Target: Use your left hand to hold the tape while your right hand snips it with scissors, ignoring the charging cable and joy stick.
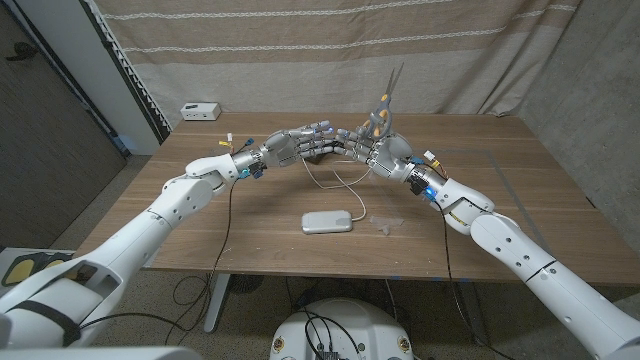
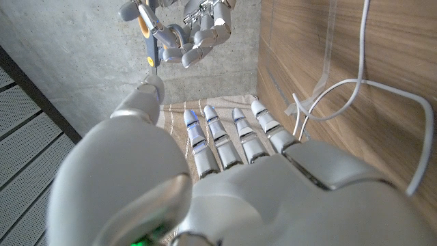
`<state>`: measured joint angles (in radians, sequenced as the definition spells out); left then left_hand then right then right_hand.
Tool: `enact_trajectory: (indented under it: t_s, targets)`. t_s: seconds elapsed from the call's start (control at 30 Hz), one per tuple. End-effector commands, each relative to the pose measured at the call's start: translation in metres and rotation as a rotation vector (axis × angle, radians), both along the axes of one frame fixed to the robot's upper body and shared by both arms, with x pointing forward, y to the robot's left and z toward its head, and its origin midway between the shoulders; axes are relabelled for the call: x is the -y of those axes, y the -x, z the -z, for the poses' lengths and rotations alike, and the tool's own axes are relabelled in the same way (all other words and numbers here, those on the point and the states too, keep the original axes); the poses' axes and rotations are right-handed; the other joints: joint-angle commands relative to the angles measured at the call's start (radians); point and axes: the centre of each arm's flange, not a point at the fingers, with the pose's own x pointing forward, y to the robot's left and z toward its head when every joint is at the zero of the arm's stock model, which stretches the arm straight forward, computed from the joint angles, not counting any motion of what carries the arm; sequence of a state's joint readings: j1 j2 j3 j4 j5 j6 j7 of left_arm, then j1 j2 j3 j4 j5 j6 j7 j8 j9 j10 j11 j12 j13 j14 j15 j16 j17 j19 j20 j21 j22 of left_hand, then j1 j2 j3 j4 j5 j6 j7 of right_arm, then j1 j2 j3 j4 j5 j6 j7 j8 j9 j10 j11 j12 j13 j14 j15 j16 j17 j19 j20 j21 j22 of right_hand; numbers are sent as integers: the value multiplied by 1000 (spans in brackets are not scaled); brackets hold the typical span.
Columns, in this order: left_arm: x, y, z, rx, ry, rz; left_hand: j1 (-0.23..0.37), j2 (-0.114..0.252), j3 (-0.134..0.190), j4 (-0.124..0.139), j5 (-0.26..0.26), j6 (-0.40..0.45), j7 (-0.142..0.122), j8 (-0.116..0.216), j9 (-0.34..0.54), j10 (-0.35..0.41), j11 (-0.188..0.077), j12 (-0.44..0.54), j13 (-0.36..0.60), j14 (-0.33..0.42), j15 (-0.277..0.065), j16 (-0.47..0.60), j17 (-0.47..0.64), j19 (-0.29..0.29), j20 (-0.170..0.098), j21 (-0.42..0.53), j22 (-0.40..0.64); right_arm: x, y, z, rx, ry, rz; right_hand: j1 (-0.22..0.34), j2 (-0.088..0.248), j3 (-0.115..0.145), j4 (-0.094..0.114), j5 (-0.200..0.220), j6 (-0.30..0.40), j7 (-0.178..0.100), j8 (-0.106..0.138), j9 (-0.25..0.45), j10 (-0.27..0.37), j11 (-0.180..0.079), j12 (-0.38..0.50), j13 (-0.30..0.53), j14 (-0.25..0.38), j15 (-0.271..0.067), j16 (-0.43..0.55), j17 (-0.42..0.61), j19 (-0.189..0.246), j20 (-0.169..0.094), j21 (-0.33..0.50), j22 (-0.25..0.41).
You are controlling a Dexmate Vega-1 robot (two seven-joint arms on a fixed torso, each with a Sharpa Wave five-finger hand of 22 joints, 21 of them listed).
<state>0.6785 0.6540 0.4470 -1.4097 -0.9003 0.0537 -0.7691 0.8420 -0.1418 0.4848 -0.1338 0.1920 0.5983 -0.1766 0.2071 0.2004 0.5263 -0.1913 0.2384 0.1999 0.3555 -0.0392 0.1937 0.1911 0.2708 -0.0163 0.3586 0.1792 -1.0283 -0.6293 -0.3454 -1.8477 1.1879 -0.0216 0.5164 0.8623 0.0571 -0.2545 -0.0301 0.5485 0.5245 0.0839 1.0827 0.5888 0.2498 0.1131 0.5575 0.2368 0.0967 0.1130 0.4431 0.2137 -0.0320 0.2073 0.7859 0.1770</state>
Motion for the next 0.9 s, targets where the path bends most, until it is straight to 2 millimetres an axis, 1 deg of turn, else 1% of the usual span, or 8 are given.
enact_trajectory:
  t_s: [0.03, 0.13, 0.17, 0.23, 0.3, 0.4, 0.67, 0.9]
  targets:
    - [-5, 1, -6, 38, -81, -29, -9, -4, -6, -1, 6, 3, 6, 3, 0, 18, 0, 11, 3, -9, -107, 1, 0, -4, 1, -4, 2, 3, 1, -5, 15, -10, 27, -1, 13, -4, -1, -1, -1, 1, 2, 4, 1, 8, -2, 0, -1, 8, -3, 0, 7, 6, -2, 2]
    - [-2, 1, -7, 52, -105, -38, -10, -4, -6, -1, 6, 5, 6, 3, 0, 19, -2, 10, 3, -15, -104, -1, 0, -7, 1, -7, 2, 4, 2, -6, 12, -10, 29, -1, 13, -4, -2, -1, -1, 0, 2, 3, 1, 8, -3, -1, 1, 8, -4, -1, 10, 6, -3, 2]
    - [-1, 1, -8, 58, -111, -40, -12, -4, -7, -2, 6, 14, -16, 6, 0, 23, -1, 9, 3, -17, -104, 0, -1, -8, 2, -10, 2, 5, 2, -6, 13, -8, 29, -1, 13, -4, -2, -2, 0, 0, 2, 2, 1, 8, -4, -2, 1, 8, -4, -1, 11, 6, -4, 2]
    - [1, 2, -10, 73, -131, -50, -13, -5, -8, -3, 7, 27, -20, 11, -1, 30, 2, 11, 3, -19, -105, 0, -1, -8, 1, -12, 2, 6, 3, -6, 12, -8, 28, -1, 14, -4, -2, -2, 2, 1, 2, 1, 2, 8, -4, -2, 1, 8, -5, -1, 14, 5, -4, 2]
    - [3, 4, -13, 95, -157, -61, -15, -5, -9, -3, 7, 28, -9, 10, -1, 31, 0, 9, 4, -22, -104, 0, -1, -8, 1, -15, 2, 7, 3, -7, 13, -9, 34, -1, 14, -4, -2, -2, 1, 3, 3, 2, 2, 8, -5, -3, 1, 8, -6, -2, 17, 5, -4, 3]
    - [7, 6, -18, 134, -201, -75, -17, -6, -11, -3, 7, 24, -2, 8, -1, 30, 2, 7, 4, -26, -101, -1, -1, -9, 1, -17, 2, 10, 2, -7, 11, -12, 36, -1, 15, -4, -2, -2, 1, 1, 4, 2, 3, 8, -6, -5, 1, 7, -7, -2, 20, 6, -6, 3]
    - [14, 7, -24, 201, -252, -84, -22, -7, -13, -3, 7, 25, 0, 7, -1, 29, 1, 4, 4, -39, -97, -4, -1, -15, 2, -24, 1, 15, 2, -10, 19, -15, 47, -1, 16, -5, -2, -3, -2, 2, 5, 3, 4, 6, -8, -7, 3, 6, -10, -3, 25, 6, -10, 3]
    - [22, 12, -23, 261, -299, -106, -29, -13, -19, -4, 8, 30, 1, 8, -2, 22, 0, -2, 4, -59, -92, -9, -1, -32, 3, -36, 1, 17, 3, -10, 20, -21, 51, -2, 17, -5, -3, -3, -3, 2, 6, 2, 5, 6, -11, -10, 3, 6, -12, -4, 27, 7, -14, 3]
